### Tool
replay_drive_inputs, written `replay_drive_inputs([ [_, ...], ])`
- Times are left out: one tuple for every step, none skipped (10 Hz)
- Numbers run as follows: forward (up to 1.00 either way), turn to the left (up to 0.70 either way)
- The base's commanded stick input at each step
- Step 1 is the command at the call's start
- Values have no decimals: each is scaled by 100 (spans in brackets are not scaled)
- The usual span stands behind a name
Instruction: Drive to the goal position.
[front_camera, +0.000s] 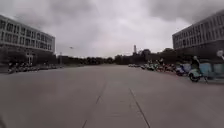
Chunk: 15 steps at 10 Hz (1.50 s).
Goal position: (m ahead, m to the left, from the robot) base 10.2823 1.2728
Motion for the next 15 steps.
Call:
replay_drive_inputs([
  [85,-3],
  [85,-3],
  [85,-3],
  [85,-4],
  [85,-3],
  [85,-3],
  [85,-3],
  [85,-3],
  [85,-3],
  [85,-3],
  [85,-3],
  [85,-3],
  [85,-3],
  [85,-3],
  [85,-3],
])
